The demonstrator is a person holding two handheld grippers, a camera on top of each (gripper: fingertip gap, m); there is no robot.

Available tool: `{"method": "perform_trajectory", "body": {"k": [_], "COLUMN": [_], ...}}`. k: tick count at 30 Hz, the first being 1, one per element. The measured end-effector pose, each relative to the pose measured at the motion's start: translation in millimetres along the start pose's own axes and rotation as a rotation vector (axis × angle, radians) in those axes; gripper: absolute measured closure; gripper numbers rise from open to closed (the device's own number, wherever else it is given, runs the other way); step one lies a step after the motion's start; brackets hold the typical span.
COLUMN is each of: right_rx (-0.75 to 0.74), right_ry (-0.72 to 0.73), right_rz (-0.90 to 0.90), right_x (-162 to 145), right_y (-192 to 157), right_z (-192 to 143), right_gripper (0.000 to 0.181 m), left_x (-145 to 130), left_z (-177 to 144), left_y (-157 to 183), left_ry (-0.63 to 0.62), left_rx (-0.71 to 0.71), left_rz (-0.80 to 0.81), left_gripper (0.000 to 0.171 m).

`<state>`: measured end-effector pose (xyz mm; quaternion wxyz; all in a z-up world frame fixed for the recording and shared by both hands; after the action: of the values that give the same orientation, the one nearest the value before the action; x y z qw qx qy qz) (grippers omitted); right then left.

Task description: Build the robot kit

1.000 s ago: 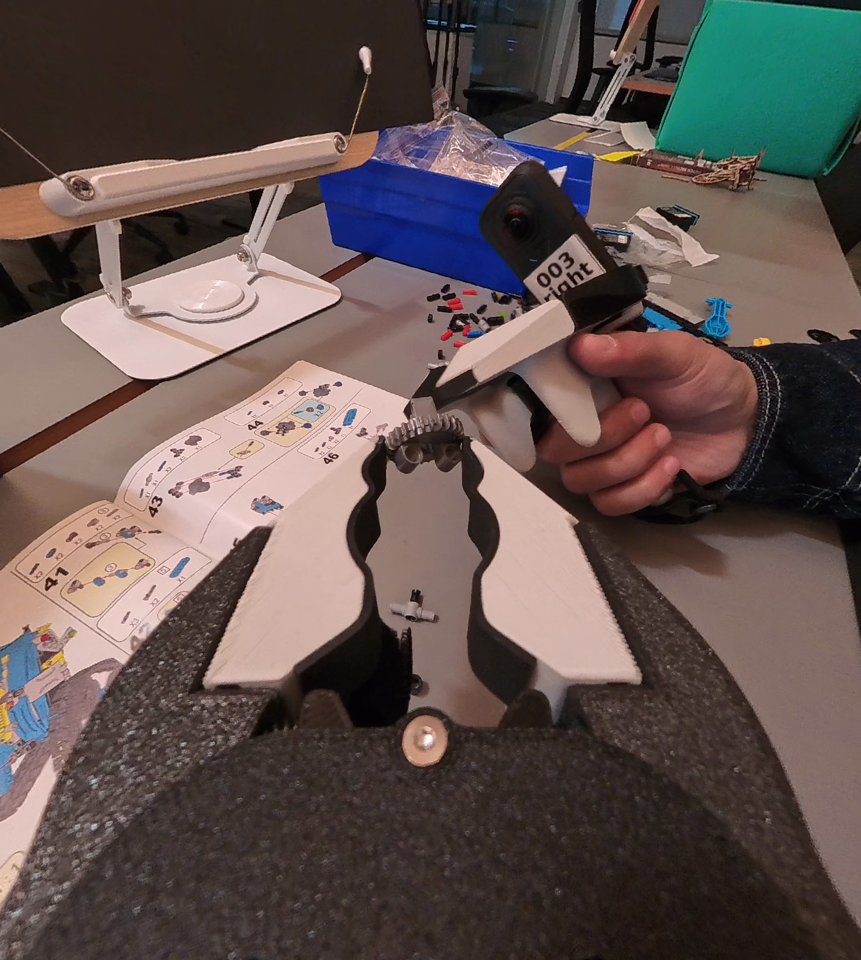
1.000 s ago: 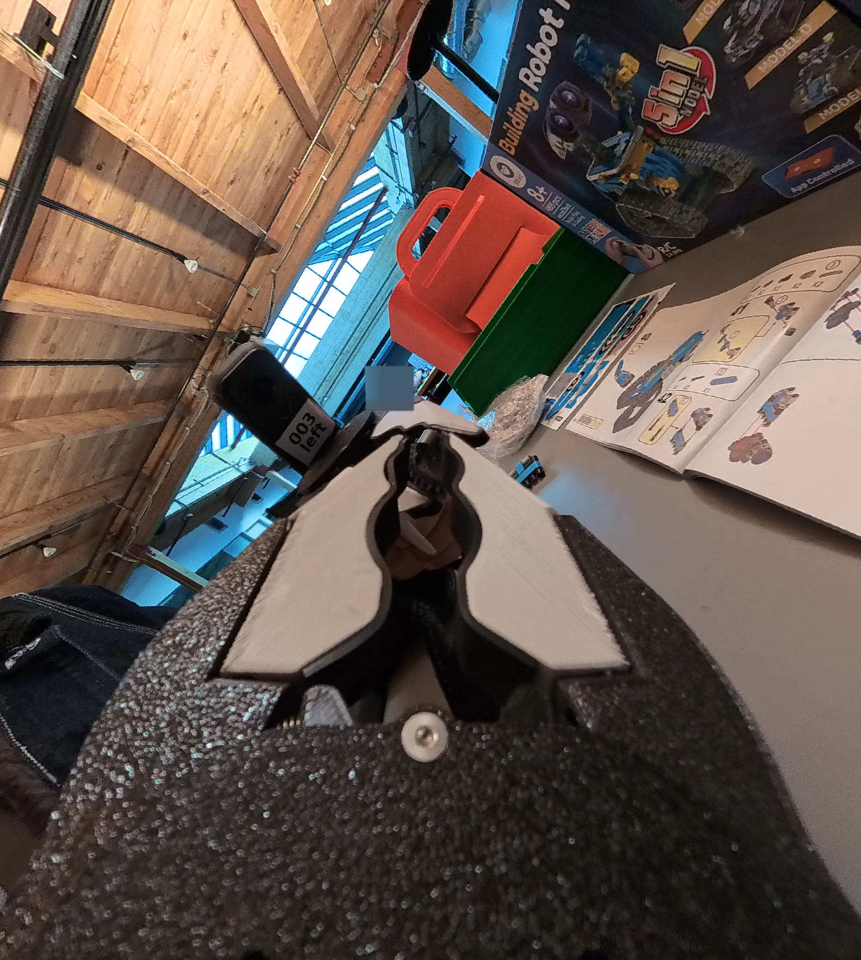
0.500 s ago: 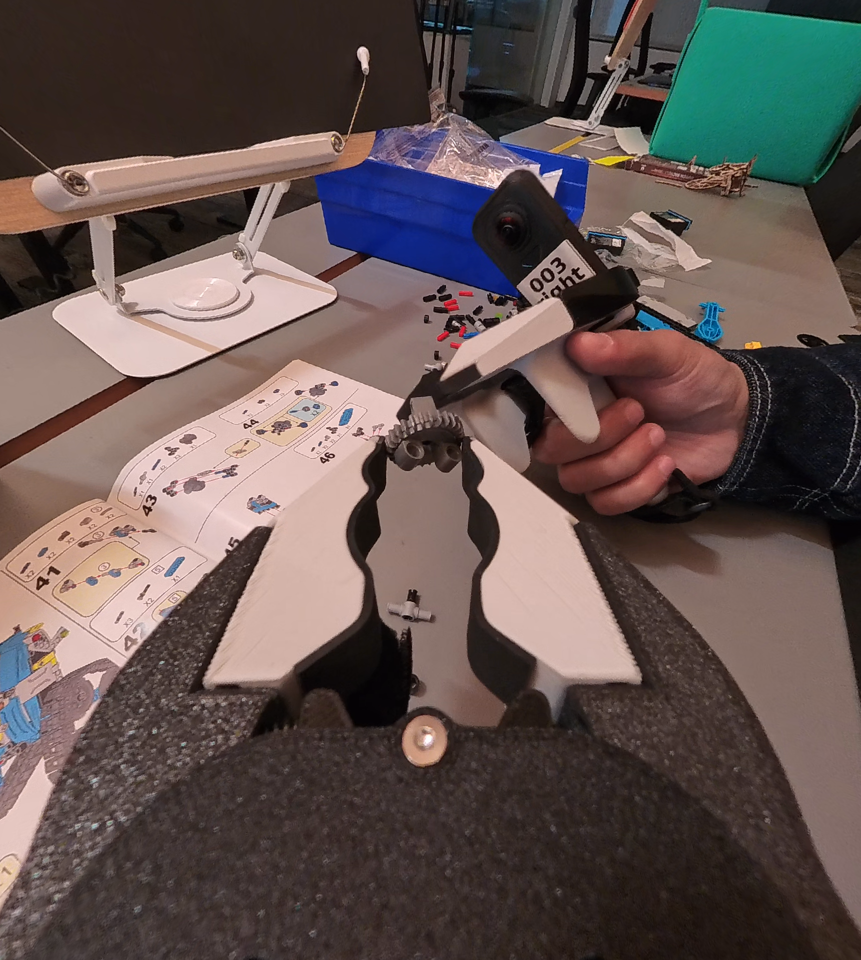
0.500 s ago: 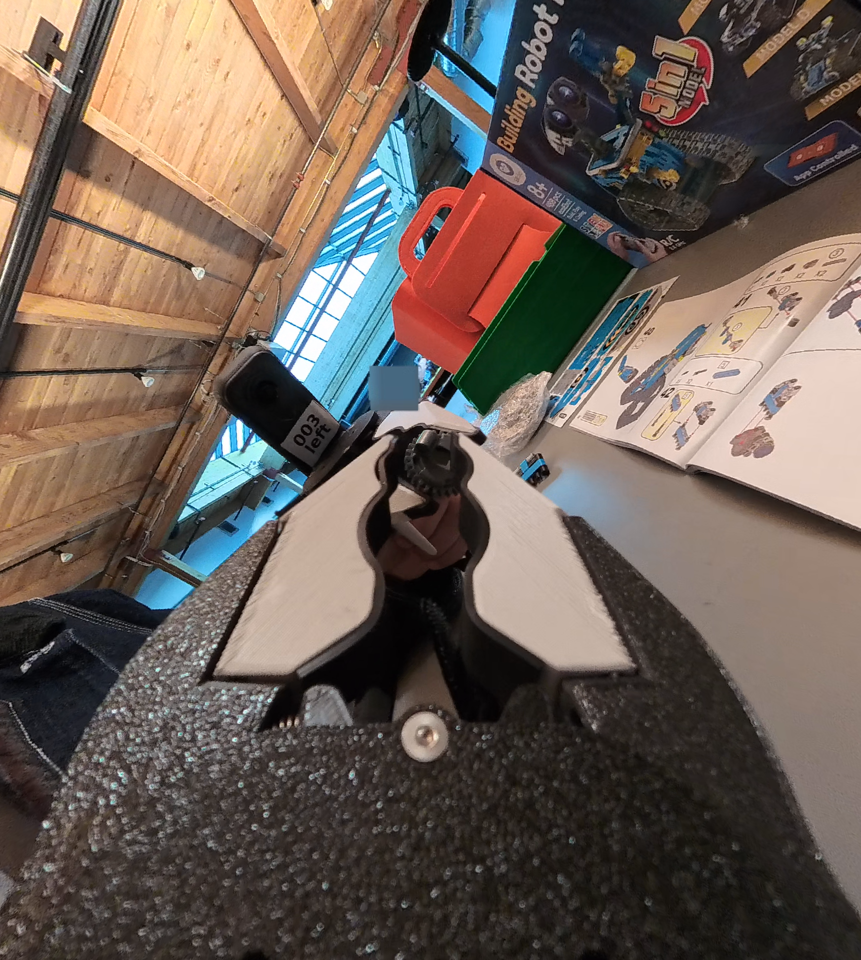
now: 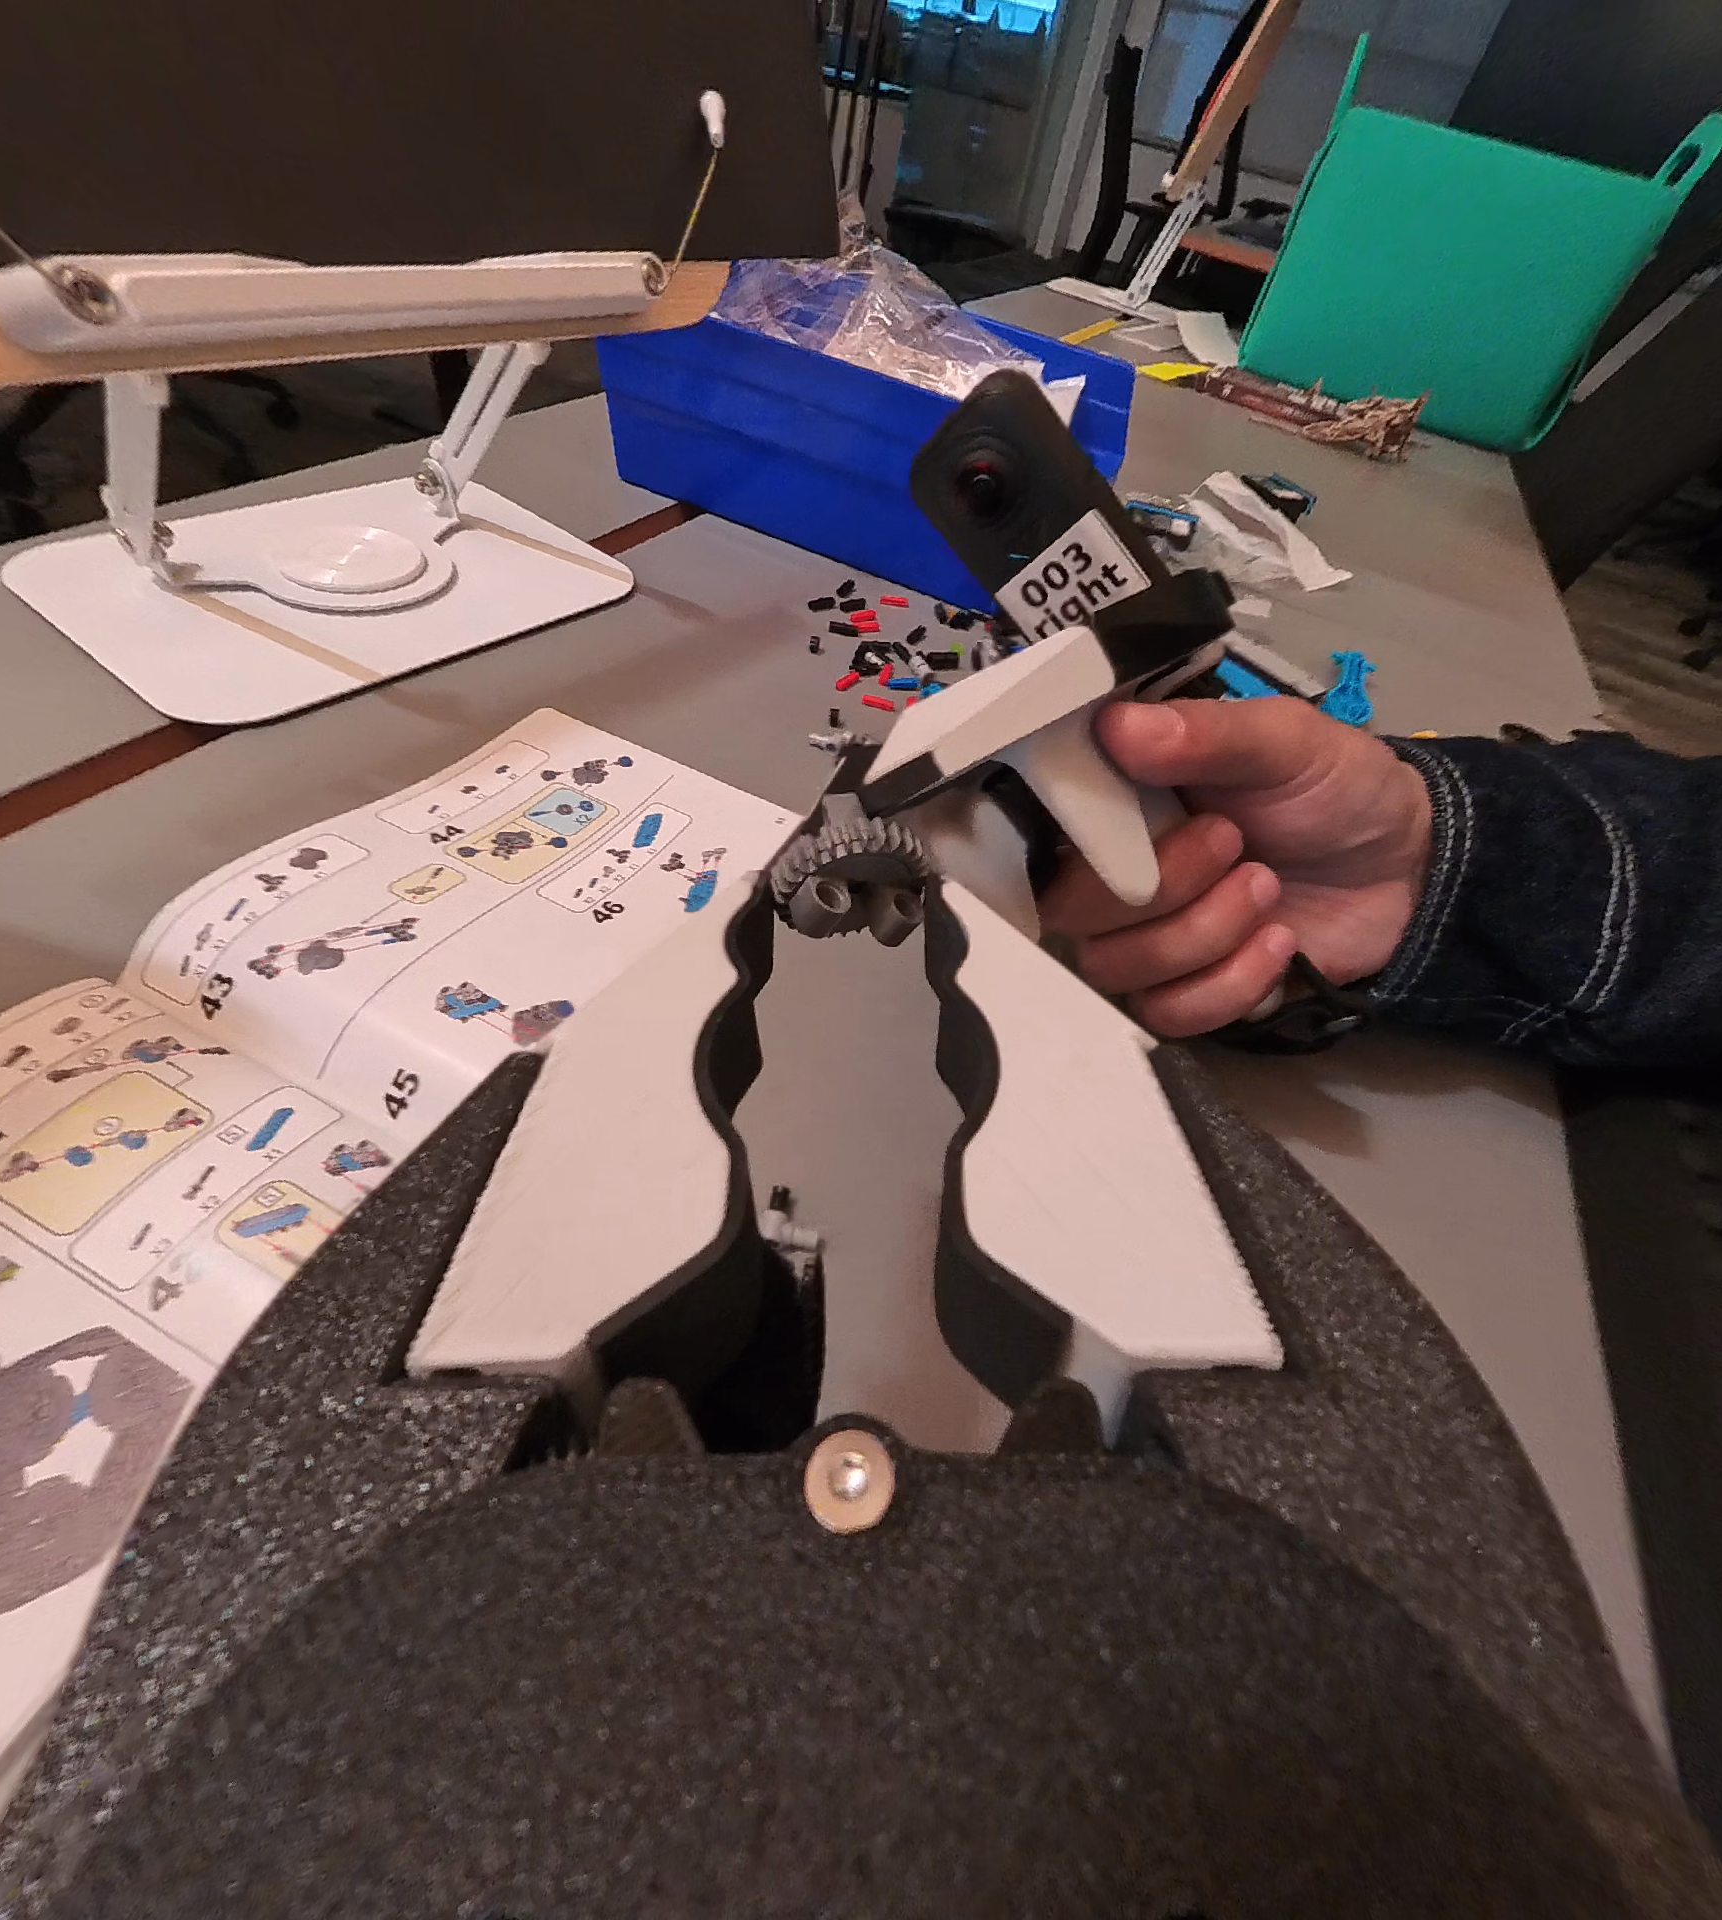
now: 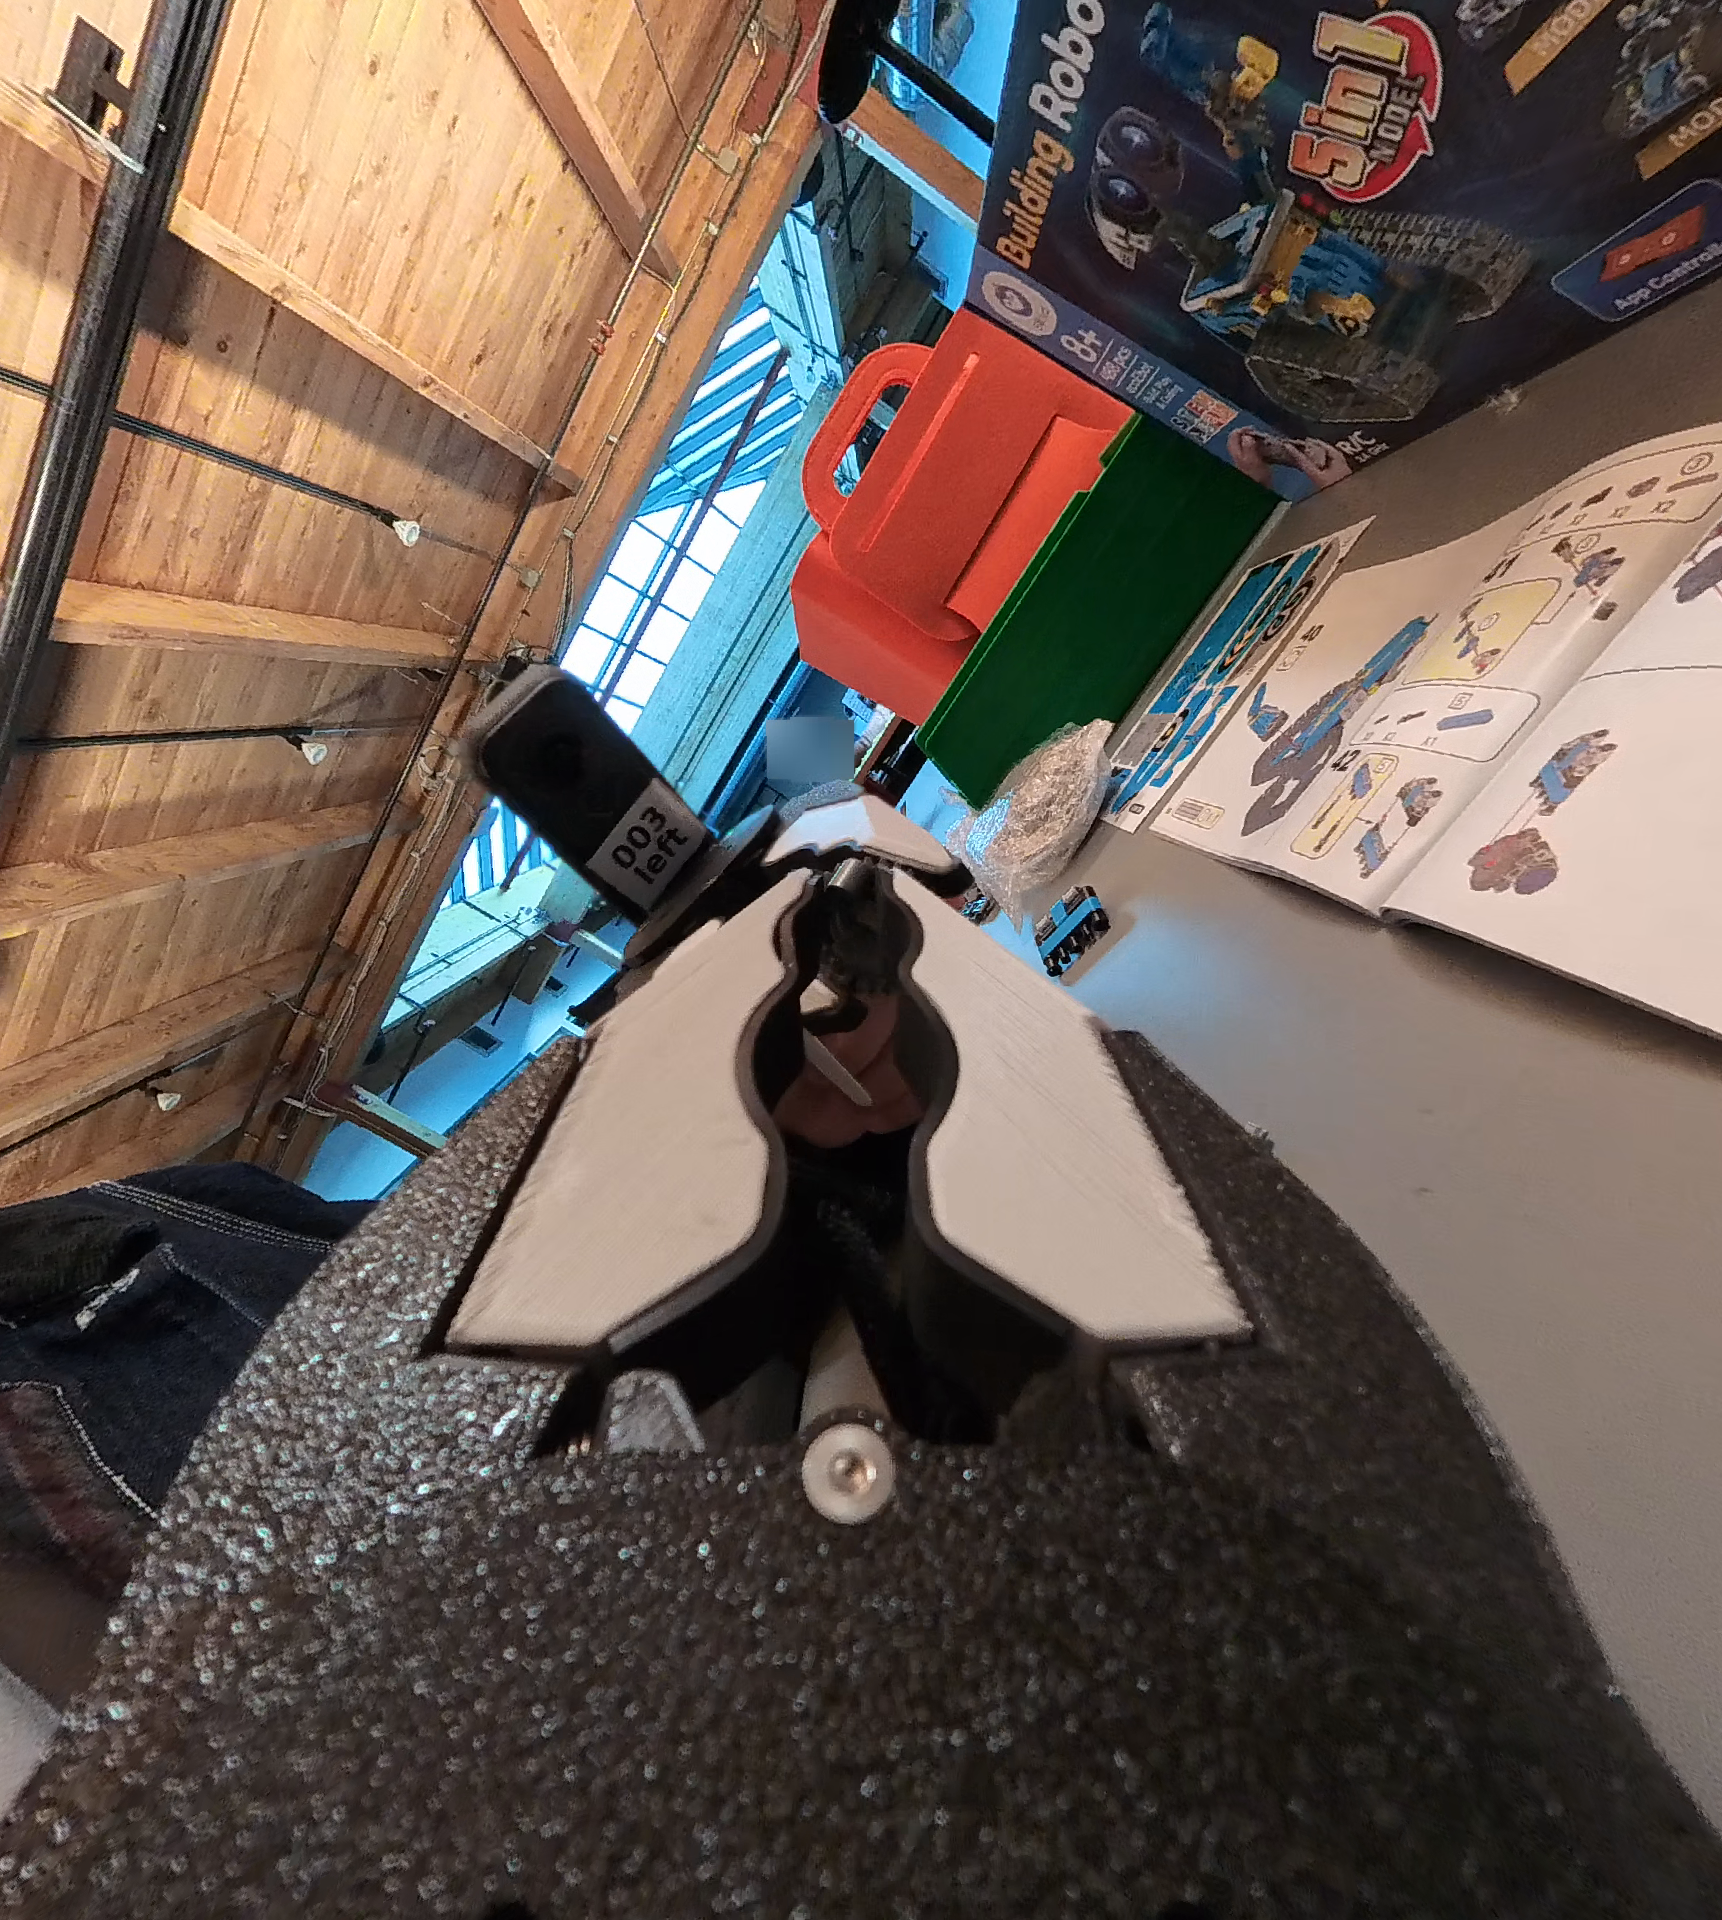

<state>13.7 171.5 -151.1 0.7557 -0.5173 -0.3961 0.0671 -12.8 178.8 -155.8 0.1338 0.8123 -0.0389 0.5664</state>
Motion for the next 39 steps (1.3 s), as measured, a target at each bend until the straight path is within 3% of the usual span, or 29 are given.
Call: {"method": "perform_trajectory", "body": {"k": [12,15,17,19,24,27,30,36,39], "right_rx": [0.023,0.024,0.012,0.021,0.066,0.085,0.077,0.019,-0.087], "right_ry": [0.000,0.005,0.006,0.016,0.039,0.044,0.038,0.042,0.076], "right_rz": [0.008,0.030,0.036,0.050,0.118,0.136,0.123,0.085,-0.012], "right_x": [0.9,0.9,1.1,2.8,5.0,4.8,4.3,4.1,13.6], "right_y": [-2.8,-1.4,1.4,1.2,0.5,-1.7,-2.5,1.5,7.2], "right_z": [-0.2,-0.6,-1.5,-2.6,-4.3,-3.6,-3.2,-3.3,-11.5], "right_gripper": [0.172,0.173,0.173,0.172,0.173,0.173,0.173,0.173,0.154], "left_x": [3.6,3.4,6.6,8.7,10.0,5.6,6.2,3.0,-4.4], "left_z": [-2.5,-1.8,-3.1,-5.0,-5.7,-1.3,-0.3,0.1,-9.2], "left_y": [2.4,0.7,-1.9,-4.5,0.4,4.3,4.0,-0.8,-19.5], "left_ry": [0.062,0.059,0.062,0.052,0.026,0.001,0.011,-0.008,-0.052], "left_rx": [-0.182,-0.108,-0.027,0.057,0.224,0.275,0.283,0.210,0.287], "left_rz": [-0.257,-0.146,-0.053,0.052,0.371,0.484,0.471,0.299,0.293], "left_gripper": [0.143,0.139,0.117,0.111,0.118,0.133,0.142,0.143,0.143]}}
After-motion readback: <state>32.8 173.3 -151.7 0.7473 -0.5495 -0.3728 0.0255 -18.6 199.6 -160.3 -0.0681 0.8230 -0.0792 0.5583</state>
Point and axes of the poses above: each gripper's, where its closed fingertips meet, z out along the fingers, x out of its top, y = z × x across the jaws, the point moved 2 cm from there along -z, back along the fingers, and after that the axes turned 4 degrees about -y, right-handed, at the moved point
